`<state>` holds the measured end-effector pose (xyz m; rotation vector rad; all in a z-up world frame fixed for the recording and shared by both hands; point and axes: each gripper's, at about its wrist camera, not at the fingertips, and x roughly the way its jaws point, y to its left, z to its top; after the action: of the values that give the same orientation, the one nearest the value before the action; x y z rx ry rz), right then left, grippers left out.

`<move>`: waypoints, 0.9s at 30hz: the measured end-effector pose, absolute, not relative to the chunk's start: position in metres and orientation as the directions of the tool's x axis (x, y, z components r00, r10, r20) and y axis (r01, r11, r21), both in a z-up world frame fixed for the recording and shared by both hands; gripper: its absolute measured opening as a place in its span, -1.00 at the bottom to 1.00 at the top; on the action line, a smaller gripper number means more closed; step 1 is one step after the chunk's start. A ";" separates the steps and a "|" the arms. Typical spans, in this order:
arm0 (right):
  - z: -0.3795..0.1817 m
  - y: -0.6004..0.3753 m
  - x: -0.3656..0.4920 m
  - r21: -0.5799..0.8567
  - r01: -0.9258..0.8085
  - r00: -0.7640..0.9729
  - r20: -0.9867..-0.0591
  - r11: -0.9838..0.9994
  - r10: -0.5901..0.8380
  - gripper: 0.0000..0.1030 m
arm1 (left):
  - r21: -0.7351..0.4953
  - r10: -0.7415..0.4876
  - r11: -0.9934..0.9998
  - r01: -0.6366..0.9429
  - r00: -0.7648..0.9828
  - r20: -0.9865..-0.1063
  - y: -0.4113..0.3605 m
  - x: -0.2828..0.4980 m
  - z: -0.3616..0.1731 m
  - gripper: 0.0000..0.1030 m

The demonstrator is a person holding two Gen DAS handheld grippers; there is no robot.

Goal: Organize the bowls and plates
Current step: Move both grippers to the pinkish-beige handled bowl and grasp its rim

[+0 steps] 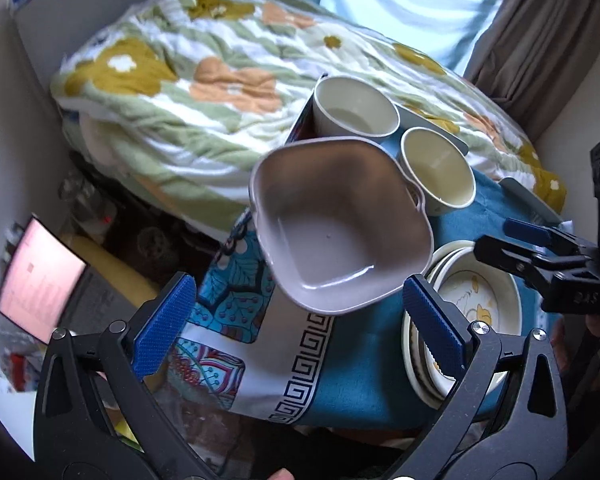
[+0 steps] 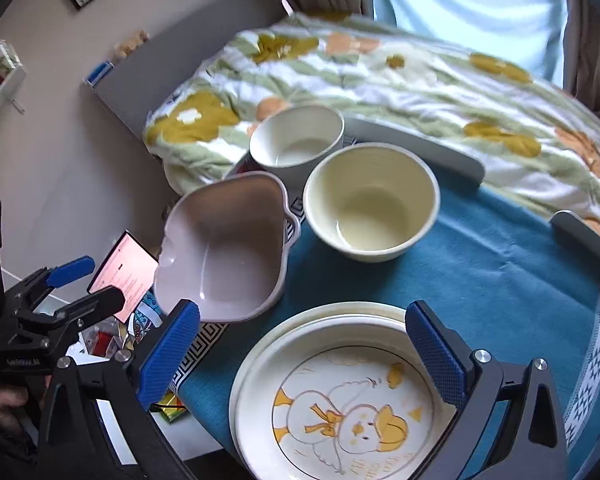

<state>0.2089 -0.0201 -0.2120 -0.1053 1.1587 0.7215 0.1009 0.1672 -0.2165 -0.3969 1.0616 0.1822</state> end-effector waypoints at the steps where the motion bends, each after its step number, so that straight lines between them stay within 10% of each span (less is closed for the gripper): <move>1: -0.217 -0.011 0.212 0.264 -0.566 0.204 -0.873 0.781 0.443 0.99 | -0.262 -0.075 0.904 -0.339 0.477 -0.875 0.174 0.102 -0.224 0.99; 8: -0.246 0.023 0.228 0.260 -0.585 0.144 -0.899 0.768 0.414 0.93 | -0.326 -0.146 0.879 -0.348 0.455 -0.878 0.196 0.114 -0.257 0.93; 19: -0.273 0.044 0.236 0.280 -0.597 0.080 -0.912 0.752 0.403 -0.34 | -0.381 -0.245 0.864 -0.330 0.385 -0.890 0.196 0.139 -0.298 -0.33; 27: -0.276 0.048 0.230 0.269 -0.607 0.089 -0.912 0.748 0.399 -0.71 | -0.367 -0.245 0.884 -0.289 0.381 -0.891 0.196 0.146 -0.304 -0.61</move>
<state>0.2296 0.0478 -0.2761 -0.1961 1.2785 0.7555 0.1456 0.1958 -0.3037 -0.5160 1.1945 0.0298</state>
